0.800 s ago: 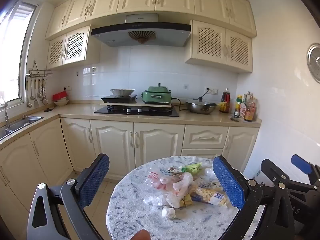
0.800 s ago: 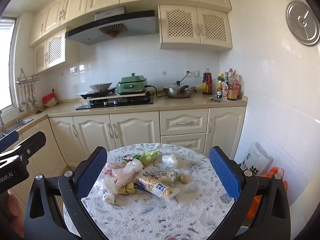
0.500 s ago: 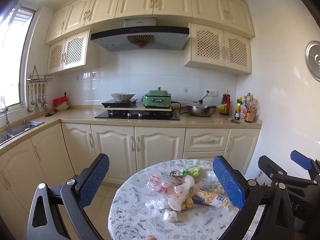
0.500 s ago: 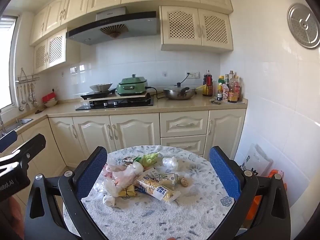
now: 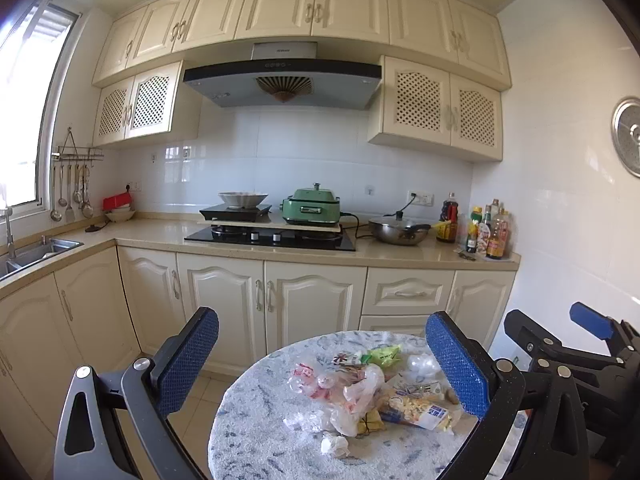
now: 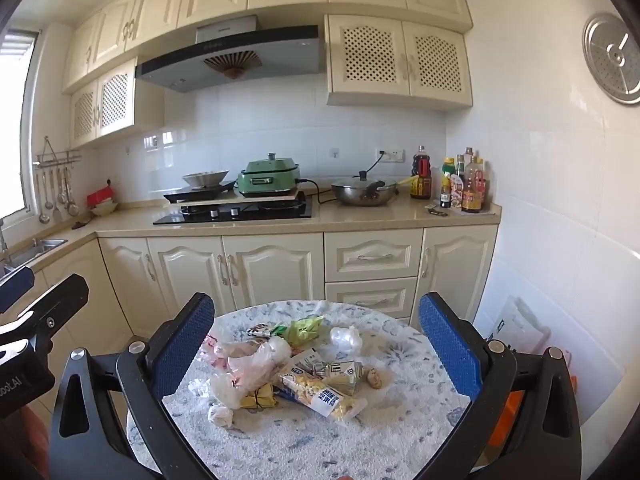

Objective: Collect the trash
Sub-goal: 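Reach both grippers toward the trash on the table, then grasp the long cracker packet with the right gripper while the left grasps the white tissue ball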

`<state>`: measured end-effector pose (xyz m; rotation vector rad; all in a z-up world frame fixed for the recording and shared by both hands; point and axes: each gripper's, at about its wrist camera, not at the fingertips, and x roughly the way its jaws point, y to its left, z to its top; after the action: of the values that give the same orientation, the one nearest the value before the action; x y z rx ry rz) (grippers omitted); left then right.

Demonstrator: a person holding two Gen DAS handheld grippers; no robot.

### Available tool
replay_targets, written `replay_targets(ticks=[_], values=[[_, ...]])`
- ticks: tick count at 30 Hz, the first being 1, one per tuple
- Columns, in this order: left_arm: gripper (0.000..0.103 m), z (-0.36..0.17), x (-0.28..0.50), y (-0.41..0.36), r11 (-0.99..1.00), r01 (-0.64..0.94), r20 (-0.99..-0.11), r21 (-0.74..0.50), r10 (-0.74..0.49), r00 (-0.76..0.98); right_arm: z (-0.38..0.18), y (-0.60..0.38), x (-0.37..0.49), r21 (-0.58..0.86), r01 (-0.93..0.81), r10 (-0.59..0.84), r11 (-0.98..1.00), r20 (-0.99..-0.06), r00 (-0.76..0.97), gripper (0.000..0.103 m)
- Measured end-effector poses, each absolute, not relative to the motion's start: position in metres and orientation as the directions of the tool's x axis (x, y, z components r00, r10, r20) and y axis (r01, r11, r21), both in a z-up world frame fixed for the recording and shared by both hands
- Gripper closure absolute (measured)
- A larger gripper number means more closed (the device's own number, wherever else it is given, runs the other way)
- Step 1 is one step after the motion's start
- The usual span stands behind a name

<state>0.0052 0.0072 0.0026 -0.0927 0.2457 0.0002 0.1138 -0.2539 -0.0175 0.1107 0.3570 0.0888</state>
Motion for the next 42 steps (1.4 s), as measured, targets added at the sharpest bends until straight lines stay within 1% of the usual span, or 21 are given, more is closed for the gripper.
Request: replay_targets(ticks=[12,19,24,31,39,42], values=[[0.001,0.003,0.012,0.012,0.995,-0.013,-0.287,-0.095,-0.015,0.958,-0.022,-0.252,0.119,0.118,-0.091,0.129,0.989,-0.375,0.918,0.0],[0.001,0.007,0.036,0.017,0.997,-0.02,-0.372,-0.08,-0.011,0.928,-0.024,-0.257,0.137,0.138,-0.106,0.156,0.985,-0.424,0.892,0.0],[0.001,0.008,0.062,0.019,0.998,-0.012,-0.444,-0.054,-0.013,0.896,-0.035,-0.259,0.163,0.137,-0.114,0.166,0.984,-0.479,0.862,0.0],[0.001,-0.01,0.105,0.017,1.0,0.022,-0.567,-0.016,-0.027,0.823,-0.064,-0.258,0.202,0.112,-0.143,0.181,0.983,-0.572,0.8,0.0],[0.001,-0.06,0.145,0.015,0.998,0.061,-0.738,-0.021,-0.057,0.672,-0.132,-0.254,0.239,0.082,-0.185,0.187,0.979,-0.719,0.669,0.0],[0.001,-0.072,0.161,0.015,0.997,0.065,-0.774,-0.035,-0.068,0.63,-0.156,-0.252,0.249,0.084,-0.198,0.191,0.977,-0.763,0.617,0.0]])
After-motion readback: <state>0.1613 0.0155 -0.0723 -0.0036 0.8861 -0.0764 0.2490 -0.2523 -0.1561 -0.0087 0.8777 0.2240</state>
